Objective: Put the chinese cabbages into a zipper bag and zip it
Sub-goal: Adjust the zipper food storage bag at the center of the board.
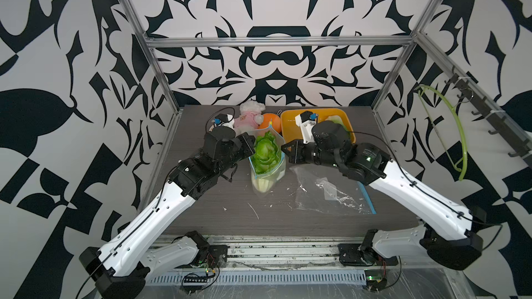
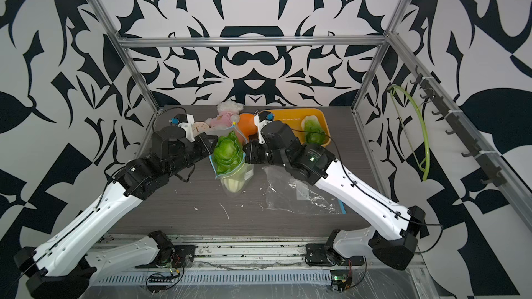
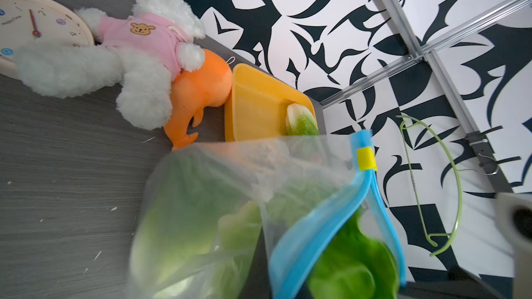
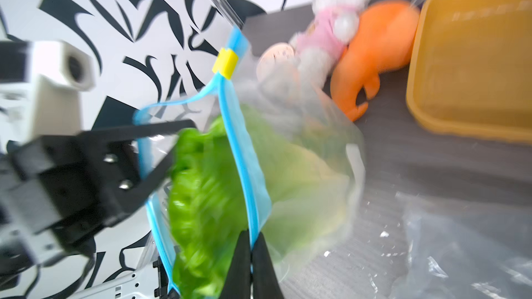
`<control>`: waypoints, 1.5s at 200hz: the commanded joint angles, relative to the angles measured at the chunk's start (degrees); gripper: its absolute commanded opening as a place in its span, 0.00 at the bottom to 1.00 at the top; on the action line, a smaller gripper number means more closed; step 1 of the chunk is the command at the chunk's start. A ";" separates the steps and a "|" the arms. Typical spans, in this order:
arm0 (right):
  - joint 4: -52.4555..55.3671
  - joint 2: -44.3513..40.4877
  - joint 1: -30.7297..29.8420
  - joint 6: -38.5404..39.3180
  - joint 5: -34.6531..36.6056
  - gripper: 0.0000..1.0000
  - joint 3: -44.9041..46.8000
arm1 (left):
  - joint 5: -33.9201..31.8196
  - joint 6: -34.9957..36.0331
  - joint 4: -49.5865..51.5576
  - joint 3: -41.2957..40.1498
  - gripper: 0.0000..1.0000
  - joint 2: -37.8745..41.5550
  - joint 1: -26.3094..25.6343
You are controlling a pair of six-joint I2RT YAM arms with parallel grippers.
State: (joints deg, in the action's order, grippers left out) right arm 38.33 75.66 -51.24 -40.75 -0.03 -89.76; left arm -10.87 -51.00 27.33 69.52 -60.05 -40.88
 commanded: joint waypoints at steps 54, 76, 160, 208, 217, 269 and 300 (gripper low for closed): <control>11.58 5.51 4.02 10.62 2.51 0.00 -10.30 | 2.40 -2.31 -0.64 0.92 0.00 -3.37 0.01; 11.31 7.63 5.26 11.57 1.24 0.00 -9.78 | 1.16 -3.94 -1.34 -0.10 0.00 -4.32 0.00; 18.10 9.59 0.76 11.76 8.36 0.46 -13.75 | -2.83 -7.77 -4.36 -0.92 0.00 -8.63 0.00; 23.07 6.18 -8.89 5.03 18.35 0.57 -12.12 | -3.63 -9.04 -5.48 -1.13 0.00 -9.56 0.01; 23.62 6.19 -11.15 3.31 19.79 0.57 -12.04 | -3.31 -9.22 -6.05 -1.30 0.00 -9.64 0.01; 19.68 9.93 -22.40 -7.33 25.09 0.56 -11.64 | -2.38 -9.90 -7.04 -1.80 0.00 -9.82 -0.01; 16.61 11.28 -22.61 -11.98 28.03 0.52 -7.87 | -1.64 -9.82 -7.43 -1.93 0.00 -9.78 -0.02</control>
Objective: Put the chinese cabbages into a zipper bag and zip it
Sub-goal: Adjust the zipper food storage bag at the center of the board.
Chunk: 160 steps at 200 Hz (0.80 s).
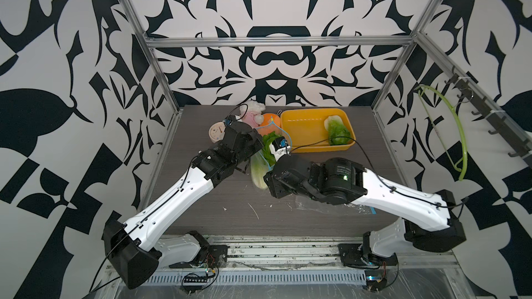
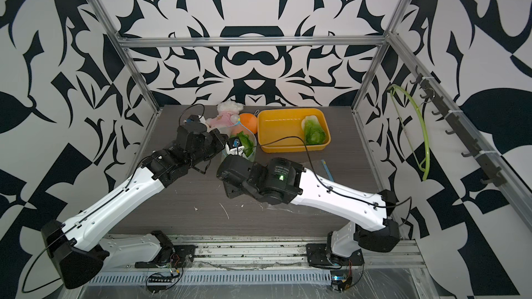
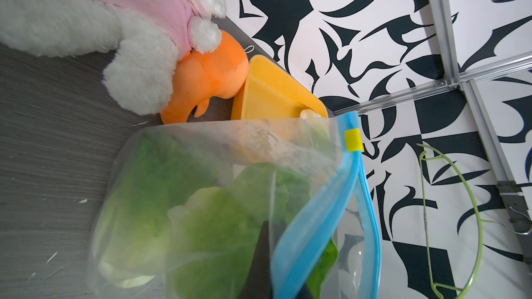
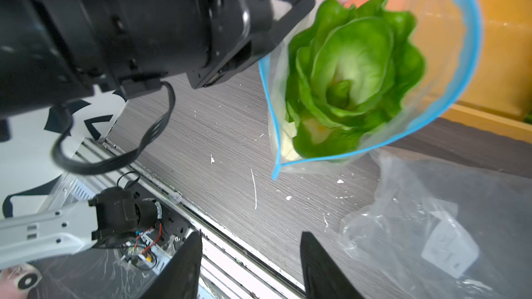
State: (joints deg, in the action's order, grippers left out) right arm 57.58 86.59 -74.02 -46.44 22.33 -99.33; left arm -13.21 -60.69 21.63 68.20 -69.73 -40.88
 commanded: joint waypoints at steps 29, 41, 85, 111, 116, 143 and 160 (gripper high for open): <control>-6.65 1.45 0.22 -6.96 9.20 0.46 3.31 | 0.69 -0.65 -3.02 -1.60 0.00 0.52 0.01; -7.16 2.14 0.21 -6.49 10.47 0.44 2.51 | 0.97 -0.86 -3.82 -2.02 0.00 0.65 0.01; -7.46 3.37 1.30 -6.48 13.62 0.36 2.92 | 1.87 -0.88 -3.75 -1.49 0.00 0.45 0.01; -8.12 3.83 1.74 -5.69 15.23 0.25 3.17 | 1.96 -1.06 -4.06 -1.84 0.00 0.63 0.01; -8.18 4.06 1.84 -5.24 15.37 0.23 2.96 | 2.04 -1.05 -4.21 -1.85 0.00 0.65 -0.01; -8.46 5.04 2.40 -3.85 15.61 0.09 2.68 | 2.31 -1.11 -4.44 -1.76 0.00 0.56 0.01; -8.63 4.69 2.88 -3.52 15.74 0.00 3.11 | 1.98 -1.10 -4.33 -1.82 0.00 0.73 0.01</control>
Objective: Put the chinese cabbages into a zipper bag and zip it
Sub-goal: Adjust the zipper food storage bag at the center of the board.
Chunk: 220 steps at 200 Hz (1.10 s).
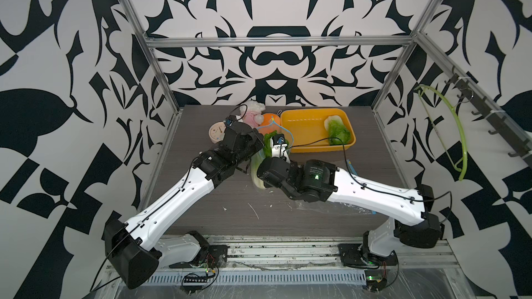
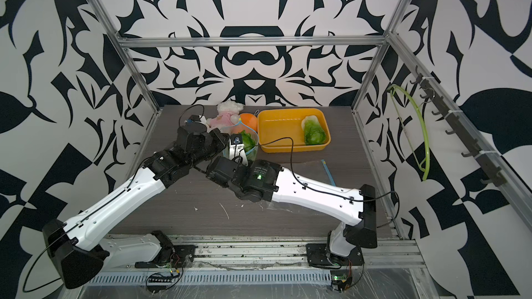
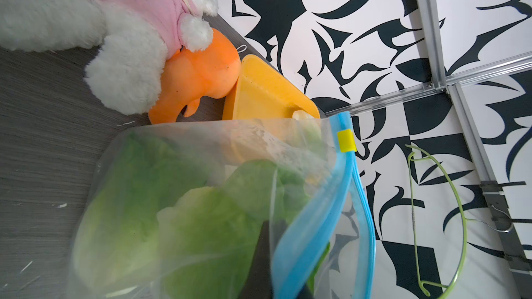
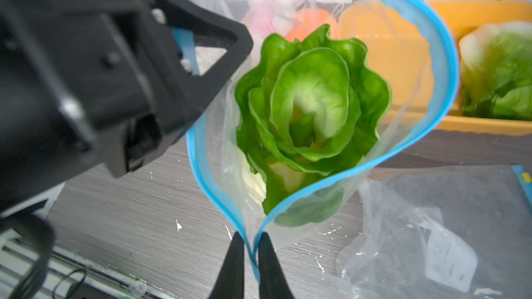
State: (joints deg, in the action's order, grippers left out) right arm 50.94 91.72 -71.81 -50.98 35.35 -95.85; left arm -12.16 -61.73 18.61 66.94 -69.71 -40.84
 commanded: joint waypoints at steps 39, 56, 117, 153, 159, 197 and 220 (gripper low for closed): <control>-2.16 -1.94 0.74 4.12 3.18 0.00 -0.65 | -0.64 -0.23 -1.16 -0.99 0.00 1.15 -0.03; -2.61 -3.13 1.00 6.27 2.73 0.00 -0.56 | -1.17 -0.32 -1.13 -0.93 0.00 1.41 -0.04; -3.74 -4.62 2.99 13.47 -1.73 0.00 -2.16 | -2.73 -0.32 -0.65 -1.02 0.28 1.74 0.19; -2.56 -3.40 3.52 18.71 -2.61 0.00 -6.13 | -1.31 1.44 0.84 -0.09 0.45 2.76 2.60; -2.34 -3.29 3.77 19.98 -2.58 0.00 -6.72 | -1.24 2.08 1.51 0.16 0.48 3.31 3.37; -2.60 -3.18 7.02 30.35 -5.71 0.00 -10.67 | 0.40 6.62 6.60 0.79 0.61 7.80 11.03; -1.67 -1.72 8.99 36.19 -8.55 0.00 -14.11 | 0.41 9.65 8.72 -0.54 0.67 11.10 15.35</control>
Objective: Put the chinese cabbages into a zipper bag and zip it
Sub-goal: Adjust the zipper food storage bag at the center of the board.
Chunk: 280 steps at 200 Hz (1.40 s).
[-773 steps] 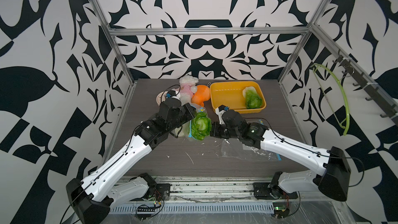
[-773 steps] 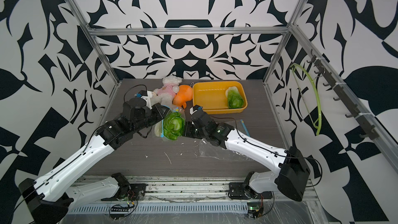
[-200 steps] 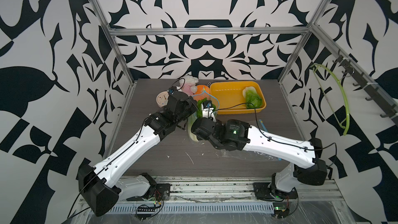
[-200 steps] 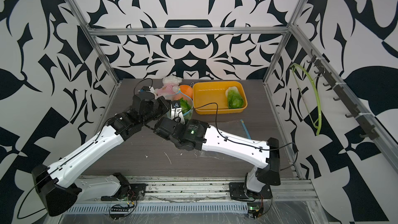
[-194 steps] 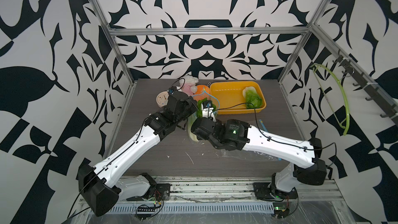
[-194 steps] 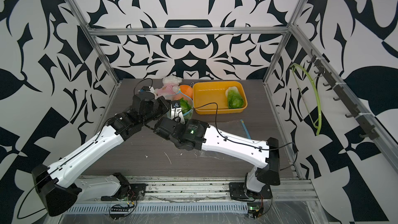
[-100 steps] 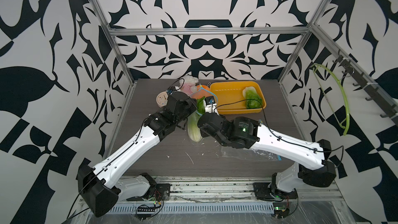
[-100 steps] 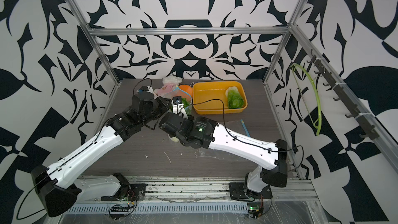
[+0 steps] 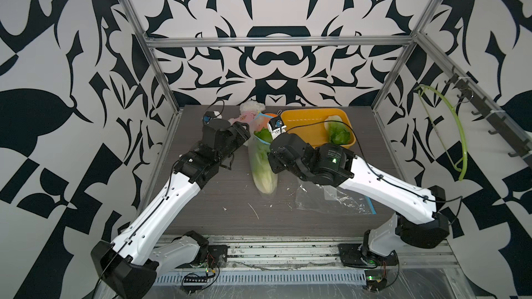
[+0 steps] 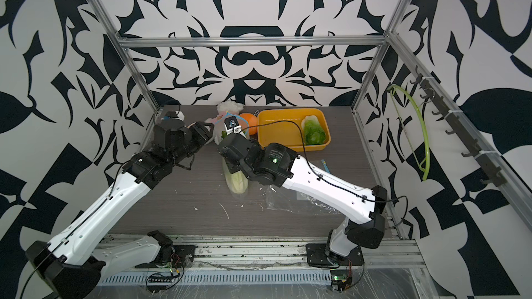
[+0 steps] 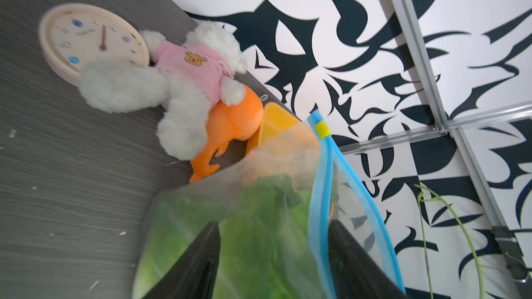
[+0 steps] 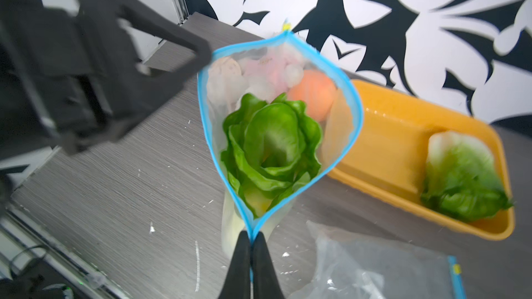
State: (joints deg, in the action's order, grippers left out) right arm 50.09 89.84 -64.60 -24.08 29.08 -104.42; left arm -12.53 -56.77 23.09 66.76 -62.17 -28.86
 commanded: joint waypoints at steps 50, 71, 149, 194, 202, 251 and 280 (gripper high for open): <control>-0.19 -1.45 6.48 23.43 -10.91 0.00 -6.02 | -4.54 19.03 6.45 -5.31 0.70 10.63 7.15; -0.12 -3.36 8.04 28.08 -14.43 0.00 -4.15 | -5.28 23.32 3.09 -9.39 0.70 14.20 7.18; -2.53 -16.69 16.99 39.14 -29.00 0.00 12.07 | 10.49 46.51 -12.47 -23.87 0.70 21.97 7.24; -2.68 -18.39 17.84 42.25 -32.40 0.00 15.18 | 31.34 51.69 -24.83 -26.35 0.73 15.24 14.29; -2.62 -18.41 17.84 42.58 -32.88 0.00 15.24 | 36.87 51.68 -27.15 -26.26 0.73 13.21 16.38; -2.69 -18.96 17.84 43.50 -35.31 0.00 16.00 | 59.39 48.88 -38.08 -21.88 0.72 -0.99 24.25; -2.57 -19.36 17.84 43.76 -35.98 0.00 14.96 | 66.22 48.50 -43.48 -19.08 0.68 -8.89 24.50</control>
State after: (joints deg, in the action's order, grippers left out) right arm 49.87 72.31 -46.72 18.65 -4.84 -88.47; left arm 42.06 -7.81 -11.86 44.86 -66.87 -4.67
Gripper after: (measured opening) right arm 0.048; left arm 0.686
